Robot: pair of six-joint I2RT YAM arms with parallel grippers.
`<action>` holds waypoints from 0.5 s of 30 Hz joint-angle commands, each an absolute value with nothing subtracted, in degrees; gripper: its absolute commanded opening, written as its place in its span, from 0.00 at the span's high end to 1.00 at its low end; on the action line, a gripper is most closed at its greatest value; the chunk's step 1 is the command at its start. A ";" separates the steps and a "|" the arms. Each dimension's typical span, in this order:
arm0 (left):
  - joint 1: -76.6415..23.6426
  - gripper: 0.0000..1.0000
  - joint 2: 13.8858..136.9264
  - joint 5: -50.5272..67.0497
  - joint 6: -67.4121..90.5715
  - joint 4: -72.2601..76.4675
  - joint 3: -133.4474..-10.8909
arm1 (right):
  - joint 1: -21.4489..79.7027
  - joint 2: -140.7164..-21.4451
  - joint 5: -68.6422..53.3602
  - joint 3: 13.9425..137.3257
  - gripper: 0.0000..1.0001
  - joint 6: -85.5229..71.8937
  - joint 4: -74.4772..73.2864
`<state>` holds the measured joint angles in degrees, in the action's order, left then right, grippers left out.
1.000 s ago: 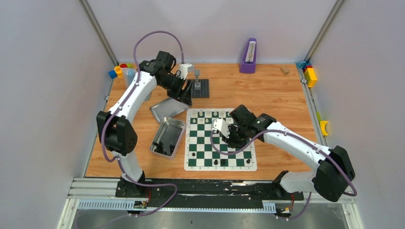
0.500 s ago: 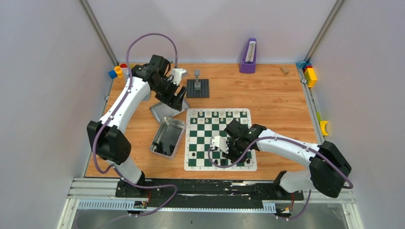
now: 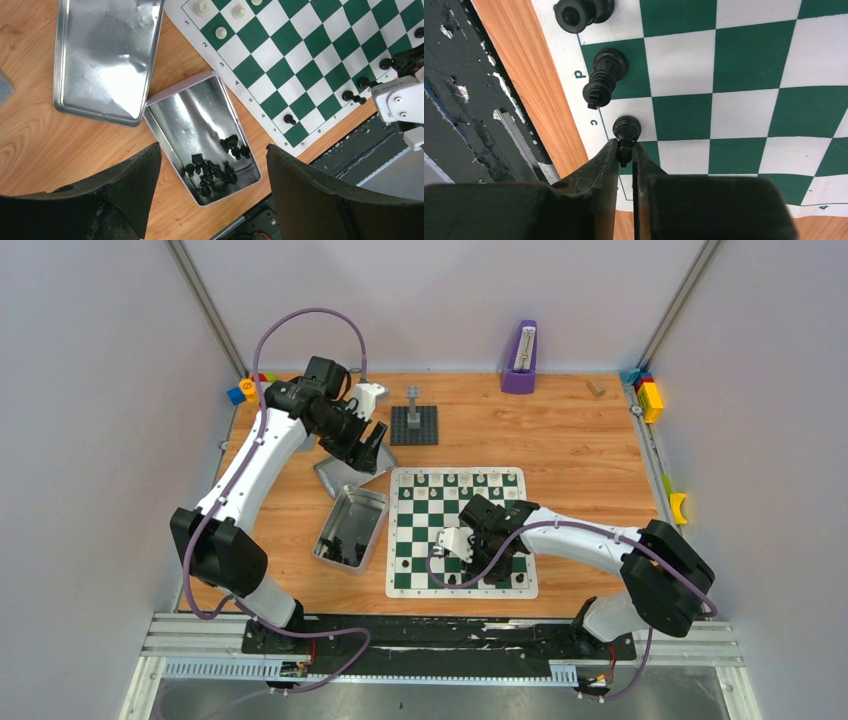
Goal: Set up the chess pieces on the board
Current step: Place the chess piece on the chessboard.
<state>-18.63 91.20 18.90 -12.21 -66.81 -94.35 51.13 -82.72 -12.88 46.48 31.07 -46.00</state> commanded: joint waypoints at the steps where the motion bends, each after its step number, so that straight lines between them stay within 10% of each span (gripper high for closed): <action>1: -18.28 0.16 88.46 19.07 -13.44 -65.58 -93.93 | 51.56 -83.22 -11.30 49.00 0.98 29.62 -44.71; 15: -18.28 0.15 87.97 18.72 -13.60 -65.36 -93.61 | 52.54 -82.70 -11.93 48.65 0.79 28.40 -44.94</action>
